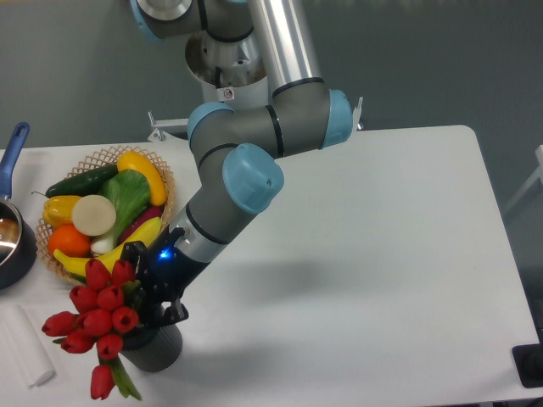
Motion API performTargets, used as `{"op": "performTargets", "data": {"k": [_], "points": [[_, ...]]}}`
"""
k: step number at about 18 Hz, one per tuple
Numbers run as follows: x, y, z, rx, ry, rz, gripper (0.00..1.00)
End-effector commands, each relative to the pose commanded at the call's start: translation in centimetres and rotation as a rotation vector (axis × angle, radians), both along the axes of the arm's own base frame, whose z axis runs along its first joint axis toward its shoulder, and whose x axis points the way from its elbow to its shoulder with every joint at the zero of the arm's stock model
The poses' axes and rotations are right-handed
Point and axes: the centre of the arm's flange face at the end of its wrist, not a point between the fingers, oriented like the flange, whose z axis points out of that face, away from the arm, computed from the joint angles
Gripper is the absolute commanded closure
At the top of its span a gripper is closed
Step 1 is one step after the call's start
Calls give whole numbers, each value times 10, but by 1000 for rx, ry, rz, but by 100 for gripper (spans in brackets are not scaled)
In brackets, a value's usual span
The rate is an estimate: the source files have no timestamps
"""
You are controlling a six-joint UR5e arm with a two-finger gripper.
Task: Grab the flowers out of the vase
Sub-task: 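Close the gripper on the tulip stems, then lift the tulip bunch up out of the black vase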
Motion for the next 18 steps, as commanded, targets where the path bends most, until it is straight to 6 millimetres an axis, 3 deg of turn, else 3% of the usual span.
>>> {"op": "performTargets", "data": {"k": [9,14,18], "points": [[-11,-8,33,91,-54,10,60],[-24,-32,88,165,-115,74,60],[-19,-39,119,193,-126,94,60]]}}
